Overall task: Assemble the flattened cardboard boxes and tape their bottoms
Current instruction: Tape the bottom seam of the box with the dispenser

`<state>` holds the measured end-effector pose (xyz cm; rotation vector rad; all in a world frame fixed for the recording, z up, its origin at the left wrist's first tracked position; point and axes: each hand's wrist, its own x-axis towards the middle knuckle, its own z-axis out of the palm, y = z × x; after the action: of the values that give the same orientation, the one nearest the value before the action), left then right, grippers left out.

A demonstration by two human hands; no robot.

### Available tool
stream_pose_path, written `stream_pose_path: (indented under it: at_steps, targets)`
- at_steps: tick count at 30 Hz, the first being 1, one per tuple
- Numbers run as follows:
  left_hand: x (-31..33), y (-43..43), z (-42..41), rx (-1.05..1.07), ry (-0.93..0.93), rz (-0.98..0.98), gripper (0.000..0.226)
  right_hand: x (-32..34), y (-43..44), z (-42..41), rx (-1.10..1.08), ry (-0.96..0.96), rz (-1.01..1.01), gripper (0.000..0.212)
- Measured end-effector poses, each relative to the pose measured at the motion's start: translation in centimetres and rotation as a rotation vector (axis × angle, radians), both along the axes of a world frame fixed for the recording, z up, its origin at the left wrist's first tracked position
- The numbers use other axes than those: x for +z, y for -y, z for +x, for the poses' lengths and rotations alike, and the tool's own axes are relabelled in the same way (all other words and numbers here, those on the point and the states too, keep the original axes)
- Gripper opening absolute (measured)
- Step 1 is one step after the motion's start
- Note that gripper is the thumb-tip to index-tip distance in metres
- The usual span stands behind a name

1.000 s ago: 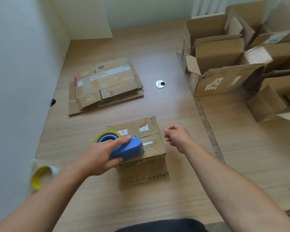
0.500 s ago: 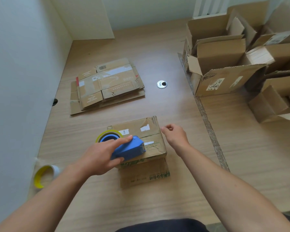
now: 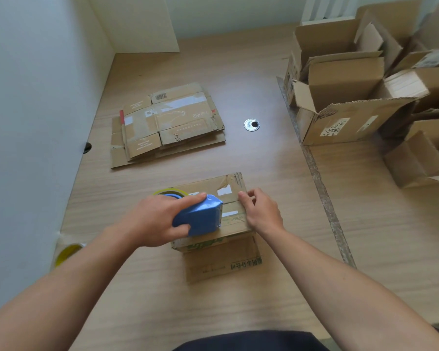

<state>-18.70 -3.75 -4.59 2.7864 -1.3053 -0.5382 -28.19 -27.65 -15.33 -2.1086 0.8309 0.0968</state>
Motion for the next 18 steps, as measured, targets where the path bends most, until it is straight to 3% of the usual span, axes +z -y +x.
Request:
stream_pose_path:
  at_steps: [8,18]
  targets:
    - [2.9,-3.3,3.9,0.076,-0.214,0.129,0.074,0.0,0.3,-0.2,0.032,-0.025,-0.017,0.047]
    - [3.9,-7.7,6.1,0.25,-0.493,0.079,0.06,-0.3,0.1,0.1,0.062,-0.056,-0.116,0.046]
